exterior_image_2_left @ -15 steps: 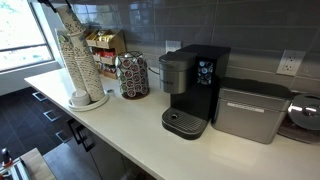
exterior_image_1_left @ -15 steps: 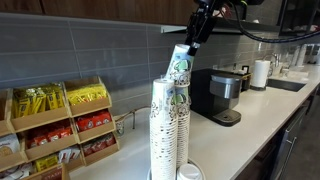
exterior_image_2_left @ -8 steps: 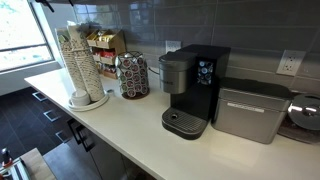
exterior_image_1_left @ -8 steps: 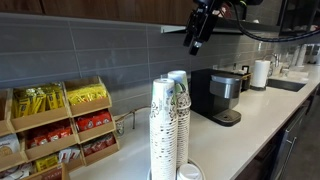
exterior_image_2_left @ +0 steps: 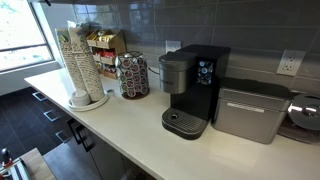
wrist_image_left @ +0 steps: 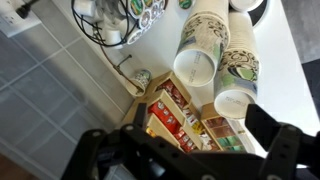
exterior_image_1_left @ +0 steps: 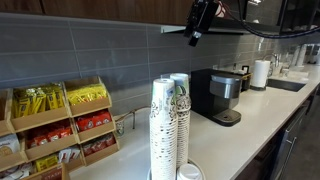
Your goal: Put the paper cup on the pile on the right
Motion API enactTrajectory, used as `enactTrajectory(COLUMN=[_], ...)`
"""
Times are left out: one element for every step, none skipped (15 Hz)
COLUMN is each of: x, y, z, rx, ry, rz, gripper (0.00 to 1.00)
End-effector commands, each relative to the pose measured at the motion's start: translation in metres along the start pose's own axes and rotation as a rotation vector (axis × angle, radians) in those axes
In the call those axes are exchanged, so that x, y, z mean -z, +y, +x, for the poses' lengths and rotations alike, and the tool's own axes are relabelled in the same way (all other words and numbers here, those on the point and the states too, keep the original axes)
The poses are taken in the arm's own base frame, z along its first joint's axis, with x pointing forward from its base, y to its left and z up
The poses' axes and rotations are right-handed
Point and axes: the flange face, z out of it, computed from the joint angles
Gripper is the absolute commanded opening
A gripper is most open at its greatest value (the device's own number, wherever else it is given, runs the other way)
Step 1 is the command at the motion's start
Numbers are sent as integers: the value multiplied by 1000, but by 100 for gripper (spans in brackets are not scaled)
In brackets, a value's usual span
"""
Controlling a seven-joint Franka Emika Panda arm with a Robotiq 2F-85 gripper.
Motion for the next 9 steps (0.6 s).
enactTrajectory(x=[18,20,24,27,30,33,36,38,40], y=[-1,-1,-2,-2,-2,-2,-4,-4,-5], z=[-4,-4,-9,-10,-12,-13,-23,-25,-30], rx=[-154,-199,-251,-297,-342,-386,-438,-483,-539], ry=[-18,-23,-28,-32,-35,-39,-50,-55,-64], rz=[-117,-143,-162,-188,-217,-247,-265,-290,-295], gripper=[100,100,100,100,100,100,100,100,100])
